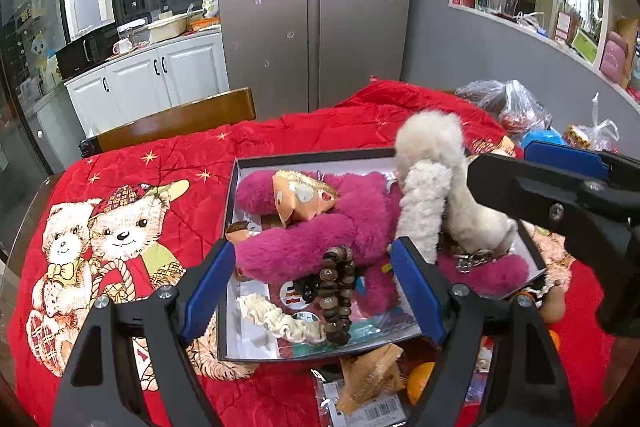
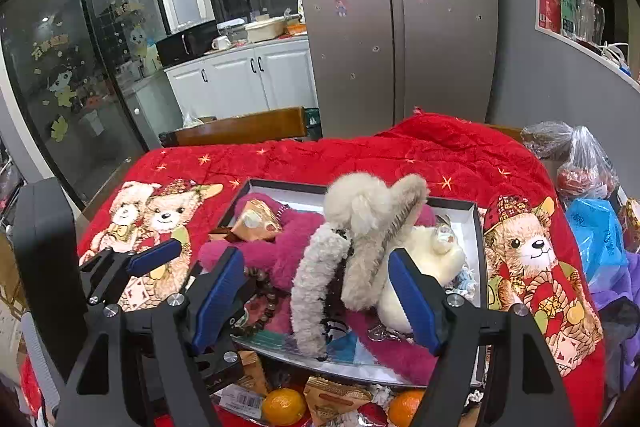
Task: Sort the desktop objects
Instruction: 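Lift both open tools out of the box and back over the table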
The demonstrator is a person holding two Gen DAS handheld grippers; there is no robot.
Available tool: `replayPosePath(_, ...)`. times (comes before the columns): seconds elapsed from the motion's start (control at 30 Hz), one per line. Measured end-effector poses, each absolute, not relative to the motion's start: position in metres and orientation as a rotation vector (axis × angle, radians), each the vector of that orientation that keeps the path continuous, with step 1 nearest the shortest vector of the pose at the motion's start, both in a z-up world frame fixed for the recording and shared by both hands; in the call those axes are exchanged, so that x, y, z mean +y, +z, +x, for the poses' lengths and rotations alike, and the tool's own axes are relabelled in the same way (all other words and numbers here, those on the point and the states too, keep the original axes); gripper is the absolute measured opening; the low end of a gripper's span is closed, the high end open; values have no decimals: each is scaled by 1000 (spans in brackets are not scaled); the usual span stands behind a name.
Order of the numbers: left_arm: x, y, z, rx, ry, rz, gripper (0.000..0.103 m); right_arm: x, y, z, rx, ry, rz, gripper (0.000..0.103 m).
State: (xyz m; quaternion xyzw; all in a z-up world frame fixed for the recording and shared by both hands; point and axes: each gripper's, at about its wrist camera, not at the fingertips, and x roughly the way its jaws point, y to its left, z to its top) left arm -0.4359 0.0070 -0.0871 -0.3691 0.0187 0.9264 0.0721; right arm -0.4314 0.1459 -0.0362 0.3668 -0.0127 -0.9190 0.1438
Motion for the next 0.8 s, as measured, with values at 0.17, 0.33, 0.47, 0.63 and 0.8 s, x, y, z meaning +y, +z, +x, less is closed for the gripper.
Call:
replayPosePath(0.17, 7, -61, -419, 52, 2807, -1047, 81, 151, -17, -419, -53, -2671, 998, 77)
replayPosePath(0.33, 2, -22, -387, 14, 2834, -947, 83, 158, 6, -400, -98, -2693, 948, 77)
replayPosePath(0.47, -6, 9, -348, -25, 2870, -825, 94, 165, 26, -376, -129, -2720, 863, 80)
replayPosePath(0.63, -10, 28, -307, -11, 2906, -759, 96, 178, 43, -340, -111, -2780, 796, 80)
replayPosePath(0.8, -4, 19, -270, 66, 2958, -730, 96, 196, 41, -302, -132, -2856, 748, 81)
